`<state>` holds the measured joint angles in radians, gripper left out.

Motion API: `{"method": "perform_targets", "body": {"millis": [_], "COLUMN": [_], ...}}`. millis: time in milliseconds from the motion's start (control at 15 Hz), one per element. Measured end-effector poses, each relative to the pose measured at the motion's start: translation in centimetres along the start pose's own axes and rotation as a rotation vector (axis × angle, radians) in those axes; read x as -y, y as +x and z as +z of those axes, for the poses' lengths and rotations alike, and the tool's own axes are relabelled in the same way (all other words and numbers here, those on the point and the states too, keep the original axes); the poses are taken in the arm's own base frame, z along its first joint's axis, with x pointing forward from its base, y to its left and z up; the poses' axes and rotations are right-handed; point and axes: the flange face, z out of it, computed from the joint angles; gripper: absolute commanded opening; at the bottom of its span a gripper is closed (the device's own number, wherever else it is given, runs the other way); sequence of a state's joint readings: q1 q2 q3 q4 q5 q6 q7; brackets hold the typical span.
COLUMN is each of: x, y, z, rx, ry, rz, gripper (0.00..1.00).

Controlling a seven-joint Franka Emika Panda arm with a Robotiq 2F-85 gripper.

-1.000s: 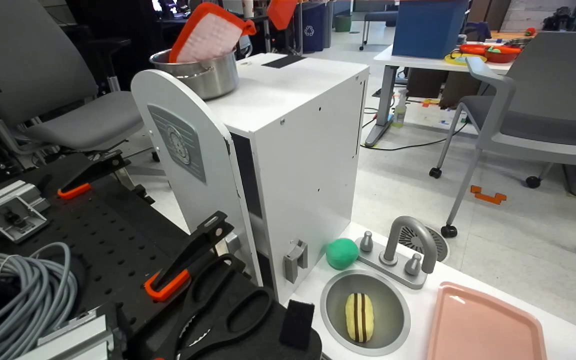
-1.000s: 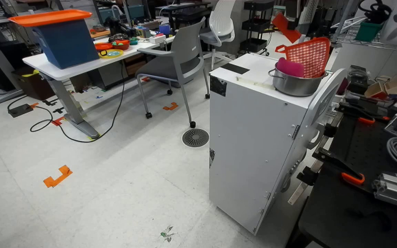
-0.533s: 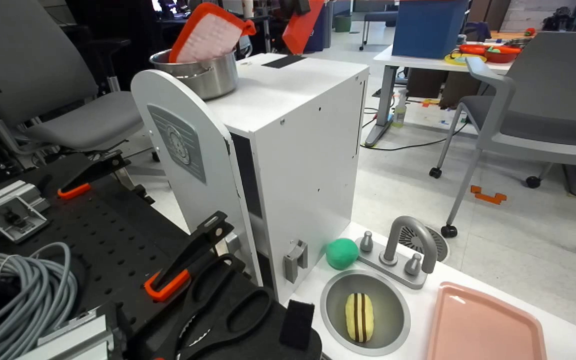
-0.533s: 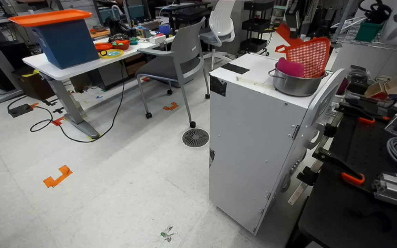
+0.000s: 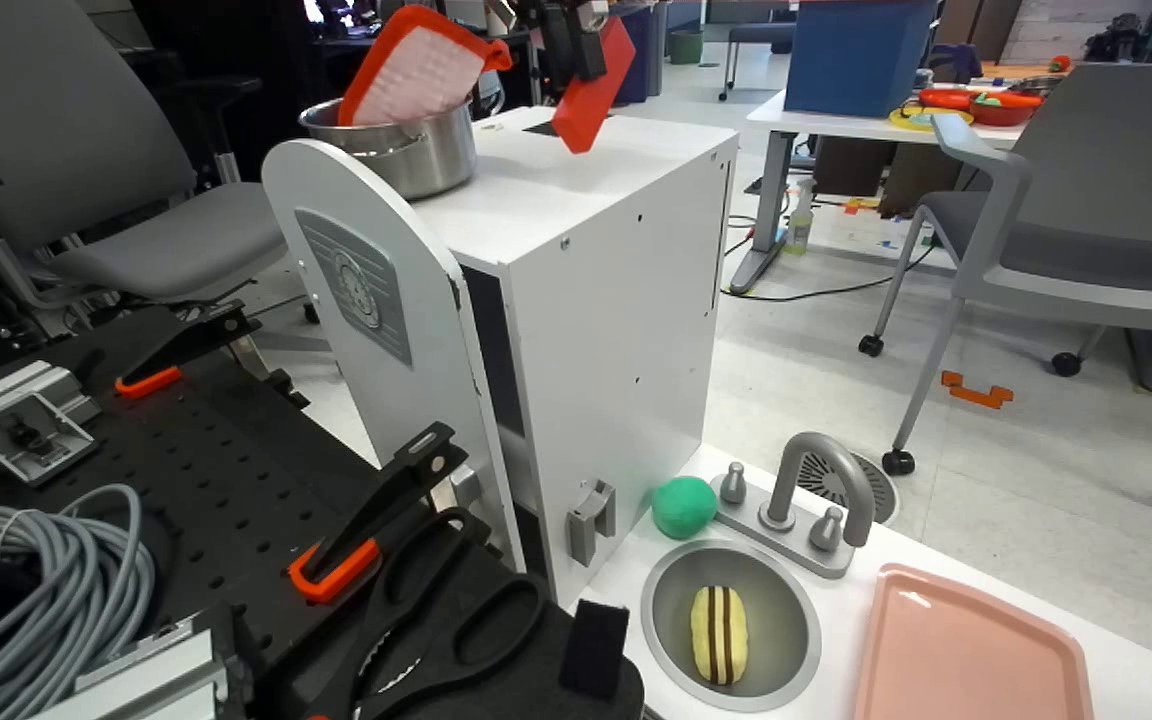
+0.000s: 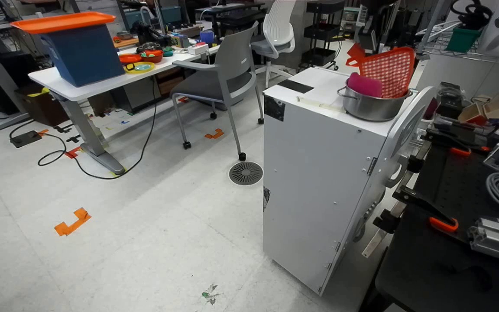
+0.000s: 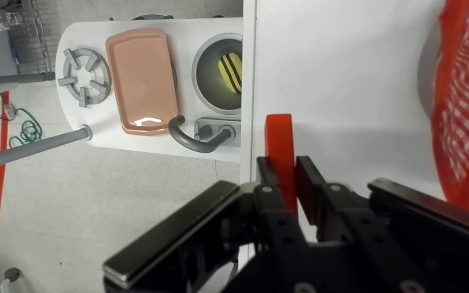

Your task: Remove the red block from the pot and put it on top of the cupboard

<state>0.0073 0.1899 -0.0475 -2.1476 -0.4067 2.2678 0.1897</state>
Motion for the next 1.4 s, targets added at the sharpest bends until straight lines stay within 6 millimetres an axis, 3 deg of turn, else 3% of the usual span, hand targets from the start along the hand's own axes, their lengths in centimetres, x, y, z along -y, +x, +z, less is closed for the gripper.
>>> {"method": "perform_targets", "body": {"millis": [533,600,667,800,1267,1400], "x": [0.36,0.38,0.39,0.40,0.40,0.40], "y": [-0.11,-0.13,-0.15,-0.18,-0.18,-0.18], "z": [1.10,1.14,1.16,1.19,1.19,1.19], "rx": [0.021,0.022,0.023,0.023,0.024,0.024], "ry": [0.001,0.001,0.001,0.001,0.001,0.002], "rz": [-0.007,-0.007,-0.007,-0.007,-0.007,-0.007], "gripper": [0.05,0.20,0.45,0.50,0.99,1.00]}}
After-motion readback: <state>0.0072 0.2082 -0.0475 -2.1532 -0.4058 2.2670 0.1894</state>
